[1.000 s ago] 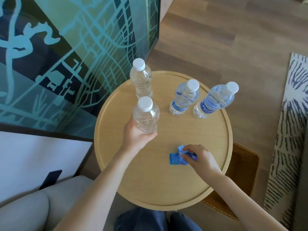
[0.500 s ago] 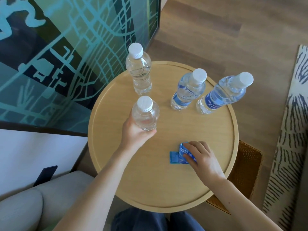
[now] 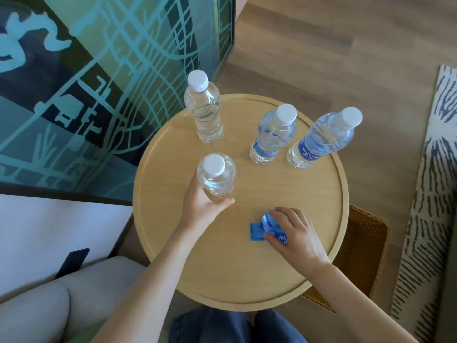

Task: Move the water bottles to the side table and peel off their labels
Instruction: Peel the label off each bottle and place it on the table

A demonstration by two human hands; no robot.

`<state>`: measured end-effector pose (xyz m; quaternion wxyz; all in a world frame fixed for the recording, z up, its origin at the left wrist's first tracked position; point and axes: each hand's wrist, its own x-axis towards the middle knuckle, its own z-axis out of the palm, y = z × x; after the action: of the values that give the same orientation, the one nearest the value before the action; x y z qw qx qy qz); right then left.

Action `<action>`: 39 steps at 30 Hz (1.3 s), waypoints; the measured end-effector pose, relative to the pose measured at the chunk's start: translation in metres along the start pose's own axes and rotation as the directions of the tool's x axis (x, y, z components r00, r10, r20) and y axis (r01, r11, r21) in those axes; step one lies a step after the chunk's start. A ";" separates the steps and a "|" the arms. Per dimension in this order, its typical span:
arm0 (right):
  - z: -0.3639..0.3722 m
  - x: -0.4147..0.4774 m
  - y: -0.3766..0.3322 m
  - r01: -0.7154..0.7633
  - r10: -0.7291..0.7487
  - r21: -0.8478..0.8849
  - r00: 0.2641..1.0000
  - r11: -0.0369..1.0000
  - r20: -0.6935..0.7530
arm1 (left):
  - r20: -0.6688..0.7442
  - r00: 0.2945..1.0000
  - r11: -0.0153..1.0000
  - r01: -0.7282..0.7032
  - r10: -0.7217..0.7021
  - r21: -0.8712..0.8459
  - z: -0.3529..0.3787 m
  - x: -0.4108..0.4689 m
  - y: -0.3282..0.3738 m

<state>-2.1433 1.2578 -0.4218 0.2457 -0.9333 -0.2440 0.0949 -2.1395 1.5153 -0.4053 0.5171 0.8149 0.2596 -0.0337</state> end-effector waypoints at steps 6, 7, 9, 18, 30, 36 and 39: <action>-0.037 0.000 -0.017 -0.043 0.044 0.028 0.998 0.999 -0.040 | -0.166 0.986 0.999 -0.013 0.018 0.031 -0.020 -0.059 0.014; -0.044 -0.002 -0.020 -0.054 0.055 0.030 0.997 0.998 -0.044 | -0.168 0.985 0.998 -0.037 0.045 0.054 -0.024 -0.069 0.018; -0.058 -0.004 -0.025 -0.079 0.082 0.044 0.995 0.996 -0.062 | -0.128 0.985 0.989 -0.098 0.112 0.106 -0.030 -0.087 0.031; -0.122 -0.015 -0.023 -0.137 0.125 -0.039 0.967 0.990 -0.223 | 0.152 0.836 0.798 -0.549 0.528 0.249 -0.009 -0.105 0.130; -0.144 -0.038 0.008 -0.270 0.237 -0.076 0.924 0.960 -0.299 | 0.570 0.723 0.428 -0.691 0.390 0.583 0.057 -0.073 0.142; -0.133 -0.029 0.018 -0.329 0.319 -0.006 0.921 0.944 -0.224 | 0.557 0.794 0.415 -0.605 0.245 0.680 0.068 -0.061 0.118; -0.139 -0.008 0.015 -0.333 0.340 0.065 0.919 0.941 -0.200 | 0.513 0.811 0.425 -0.584 0.280 0.691 0.066 -0.053 0.125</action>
<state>-2.1025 1.1855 -0.3097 0.2637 -0.9623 -0.0515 0.0411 -2.1133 1.3964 -0.3157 0.0976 0.9795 -0.0973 -0.1469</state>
